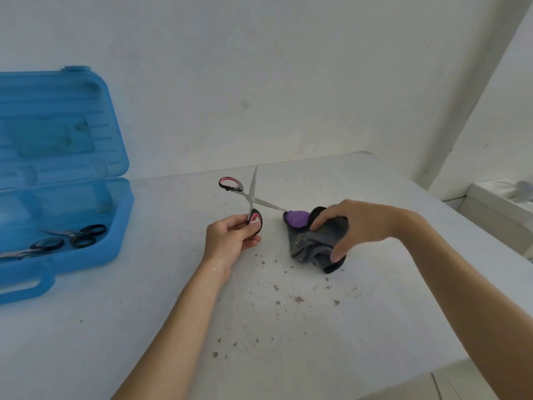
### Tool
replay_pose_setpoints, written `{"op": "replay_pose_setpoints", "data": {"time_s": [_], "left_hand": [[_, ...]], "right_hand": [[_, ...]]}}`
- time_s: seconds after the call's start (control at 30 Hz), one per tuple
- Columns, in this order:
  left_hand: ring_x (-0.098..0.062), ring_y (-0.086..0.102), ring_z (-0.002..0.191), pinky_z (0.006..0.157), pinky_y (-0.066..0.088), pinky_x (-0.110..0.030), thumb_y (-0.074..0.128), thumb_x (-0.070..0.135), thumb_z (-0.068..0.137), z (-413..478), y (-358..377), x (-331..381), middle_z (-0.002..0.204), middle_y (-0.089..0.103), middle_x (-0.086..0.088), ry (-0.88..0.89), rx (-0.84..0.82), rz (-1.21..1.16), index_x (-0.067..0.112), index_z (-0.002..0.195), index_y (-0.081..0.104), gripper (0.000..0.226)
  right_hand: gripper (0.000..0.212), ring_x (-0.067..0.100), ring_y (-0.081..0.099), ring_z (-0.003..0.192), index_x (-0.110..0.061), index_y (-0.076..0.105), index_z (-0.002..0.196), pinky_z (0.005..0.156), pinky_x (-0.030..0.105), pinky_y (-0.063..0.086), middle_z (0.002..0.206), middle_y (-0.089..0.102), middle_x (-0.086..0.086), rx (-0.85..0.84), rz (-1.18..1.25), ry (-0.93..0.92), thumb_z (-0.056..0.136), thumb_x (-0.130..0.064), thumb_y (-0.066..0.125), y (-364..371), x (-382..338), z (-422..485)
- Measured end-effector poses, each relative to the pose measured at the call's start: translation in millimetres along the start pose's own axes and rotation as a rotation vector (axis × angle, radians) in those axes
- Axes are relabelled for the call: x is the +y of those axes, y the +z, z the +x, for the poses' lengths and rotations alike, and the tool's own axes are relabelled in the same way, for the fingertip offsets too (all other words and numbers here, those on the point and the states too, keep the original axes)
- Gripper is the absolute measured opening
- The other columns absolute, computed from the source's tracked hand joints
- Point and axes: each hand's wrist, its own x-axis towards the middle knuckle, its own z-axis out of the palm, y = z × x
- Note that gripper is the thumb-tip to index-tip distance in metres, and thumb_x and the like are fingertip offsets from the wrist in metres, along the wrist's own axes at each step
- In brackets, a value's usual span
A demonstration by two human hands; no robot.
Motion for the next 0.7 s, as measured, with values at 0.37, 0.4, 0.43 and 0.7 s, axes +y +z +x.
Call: {"op": "replay_pose_setpoints", "data": {"time_s": [0.37,0.4,0.43,0.7], "left_hand": [[-0.014,0.056,0.054,0.047,0.045,-0.025,0.077,0.008,0.089,-10,-5,-4,0.071,0.068,-0.005,0.069,-0.068,0.051,0.008,0.105,0.073,0.016],[-0.014,0.056,0.054,0.048,0.046,-0.025,0.077,0.007,0.089,-11,-5,-3,0.069,0.068,-0.004,0.077,-0.058,0.040,0.009,0.104,0.073,0.015],[-0.014,0.055,0.054,0.048,0.047,-0.025,0.076,0.007,0.090,-11,-5,-3,0.069,0.067,-0.004,0.086,-0.046,0.032,0.009,0.104,0.073,0.015],[-0.020,0.052,0.052,0.047,0.046,-0.028,0.075,0.002,0.090,-10,-11,1,0.076,0.066,-0.011,0.142,-0.020,-0.030,0.006,0.104,0.073,0.015]], "right_hand": [[0.011,0.011,0.064,0.072,-0.022,0.077,0.098,0.064,0.026,0.054,0.089,0.068,-0.008,0.441,0.097,-0.148,0.090,-0.029,0.077,22,10,13],[0.014,0.007,0.063,0.075,-0.021,0.077,0.099,0.065,0.022,0.050,0.090,0.067,-0.009,0.485,0.096,-0.160,0.091,-0.033,0.075,21,9,13],[0.018,0.006,0.060,0.078,-0.020,0.076,0.097,0.068,0.019,0.047,0.093,0.064,-0.009,0.524,0.083,-0.163,0.092,-0.037,0.073,20,8,13],[0.055,0.031,0.050,0.079,0.012,0.054,0.094,0.078,0.044,0.042,0.090,0.057,0.012,0.659,0.560,-0.089,0.092,-0.042,0.048,-3,-19,8]]}}
